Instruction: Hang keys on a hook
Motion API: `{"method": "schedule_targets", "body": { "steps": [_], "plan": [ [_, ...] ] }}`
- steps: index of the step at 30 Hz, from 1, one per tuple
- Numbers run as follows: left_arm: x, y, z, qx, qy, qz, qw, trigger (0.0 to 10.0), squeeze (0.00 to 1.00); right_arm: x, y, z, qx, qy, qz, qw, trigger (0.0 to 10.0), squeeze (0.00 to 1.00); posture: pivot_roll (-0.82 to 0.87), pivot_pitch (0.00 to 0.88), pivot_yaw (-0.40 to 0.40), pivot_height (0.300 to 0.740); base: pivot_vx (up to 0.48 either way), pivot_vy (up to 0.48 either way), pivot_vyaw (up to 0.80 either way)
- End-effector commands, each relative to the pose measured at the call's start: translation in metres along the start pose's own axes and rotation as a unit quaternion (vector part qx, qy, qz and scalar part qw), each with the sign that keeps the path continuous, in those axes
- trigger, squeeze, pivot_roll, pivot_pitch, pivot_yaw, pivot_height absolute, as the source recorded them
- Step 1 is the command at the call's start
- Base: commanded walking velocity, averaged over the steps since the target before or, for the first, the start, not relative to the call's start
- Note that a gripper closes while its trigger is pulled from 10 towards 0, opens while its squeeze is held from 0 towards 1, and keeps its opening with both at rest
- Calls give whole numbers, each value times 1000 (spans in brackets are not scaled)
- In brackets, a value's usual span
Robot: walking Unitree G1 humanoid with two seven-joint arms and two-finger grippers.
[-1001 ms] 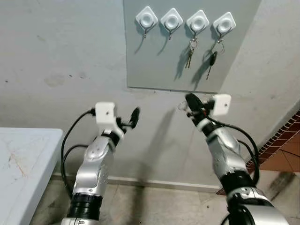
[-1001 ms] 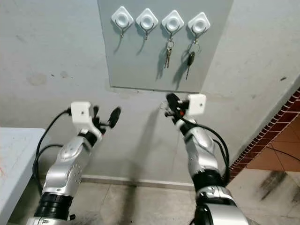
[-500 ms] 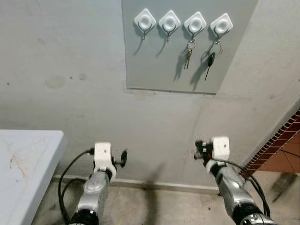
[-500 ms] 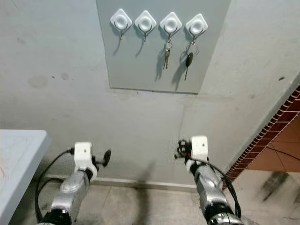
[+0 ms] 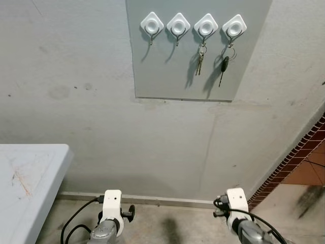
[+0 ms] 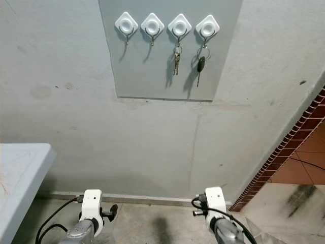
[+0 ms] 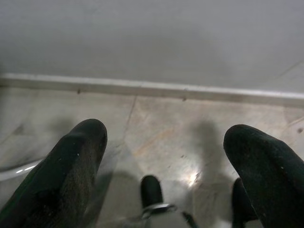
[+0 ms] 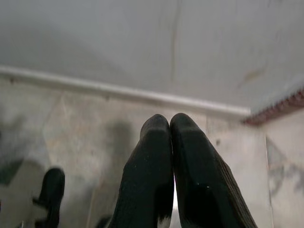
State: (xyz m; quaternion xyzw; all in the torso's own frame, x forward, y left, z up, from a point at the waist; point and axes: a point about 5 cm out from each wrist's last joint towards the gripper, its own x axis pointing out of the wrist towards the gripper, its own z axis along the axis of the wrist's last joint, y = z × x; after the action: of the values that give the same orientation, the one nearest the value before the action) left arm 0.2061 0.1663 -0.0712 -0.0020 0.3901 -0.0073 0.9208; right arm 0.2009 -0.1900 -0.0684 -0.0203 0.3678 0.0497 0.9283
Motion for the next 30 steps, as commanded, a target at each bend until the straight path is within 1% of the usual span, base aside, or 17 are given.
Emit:
{"method": "schedule_targets", "body": {
  "steps": [1, 3, 5, 7, 11, 12, 14, 16, 18, 19, 20, 22, 25, 27, 28, 29, 30],
  "plan": [
    [-2, 5, -7, 4, 14, 9, 1000, 10000, 0, -2, -1, -8, -3, 22, -6, 1000, 10000, 0, -45, 0, 25, 740, 0, 0, 0],
    [-5, 7, -16, 5, 28, 13, 1000, 10000, 0, -8, -3, -25, -5, 54, -14, 998, 10000, 0, -53, 0, 28, 740, 0, 0, 0],
    [-6, 7, -20, 13, 32, 8, 999, 10000, 0, -11, -3, -32, 4, 67, -18, 998, 10000, 0, -55, 0, 28, 740, 0, 0, 0],
    [-6, 7, -21, 16, 33, 5, 999, 10000, 0, -13, -4, -36, 10, 74, -24, 997, 10000, 0, -55, 0, 27, 740, 0, 0, 0],
    [-8, 8, -25, 9, 35, 6, 999, 10000, 0, -16, -6, -45, 23, 89, -32, 995, 10000, 0, -51, 0, 20, 740, 0, 0, 0],
    [-9, 7, -28, 9, 37, 5, 999, 10000, 0, -17, -7, -47, 36, 93, -38, 994, 10000, 0, -49, 0, 15, 740, 0, 0, 0],
    [-9, 7, -29, 10, 38, 4, 999, 10000, 0, -18, -8, -48, 44, 94, -42, 994, 10000, 0, -48, 0, 11, 740, 0, 0, 0],
    [-9, 5, -29, 2, 37, 3, 999, 10000, 0, -17, -9, -46, 54, 93, -47, 993, 10000, 0, -49, 0, 4, 740, 0, 0, 0],
    [-9, 3, -29, 1, 38, 0, 999, 10000, 0, -16, -8, -44, 54, 91, -46, 993, 10000, 0, -50, 0, -2, 740, 0, 0, 0],
    [-9, 1, -29, -14, 40, -4, 999, 10000, 0, -14, -7, -42, 51, 88, -41, 994, 10000, 0, -50, 0, -3, 740, 0, 0, 0],
    [-9, 1, -29, -14, 40, -4, 999, 10000, 0, -14, -7, -42, 51, 88, -41, 994, 10000, 0, -50, 0, -3, 740, 0, 0, 0],
    [-8, 0, -29, -36, 42, -4, 998, 10000, 0, -14, -6, -40, 48, 87, -38, 994, 10000, 0, -52, 0, -3, 740, 0, 0, 0],
    [-7, -1, -27, -55, 40, -7, 998, 10000, 0, -13, -5, -39, 40, 88, -34, 995, 10000, 0, -52, 0, -6, 740, 0, 0, 0],
    [-6, -3, -24, -34, 38, -13, 999, 10000, 0, -12, -4, -38, 36, 88, -31, 995, 10000, 0, -51, 0, -7, 740, 0, 0, 0],
    [-5, -5, -22, -15, 38, -16, 999, 10000, 0, -12, -4, -38, 36, 88, -30, 995, 10000, 0, -50, 0, -10, 740, 0, 0, 0],
    [-5, -6, -21, -7, 38, -21, 999, 10000, 0, -12, -4, -38, 34, 88, -30, 995, 10000, 0, -51, 0, -10, 740, 0, 0, 0],
    [-5, -6, -21, -8, 38, -22, 999, 10000, 0, -12, -5, -38, 33, 88, -30, 995, 10000, 0, -51, 0, -10, 740, 0, 0, 0]
  ]
}}
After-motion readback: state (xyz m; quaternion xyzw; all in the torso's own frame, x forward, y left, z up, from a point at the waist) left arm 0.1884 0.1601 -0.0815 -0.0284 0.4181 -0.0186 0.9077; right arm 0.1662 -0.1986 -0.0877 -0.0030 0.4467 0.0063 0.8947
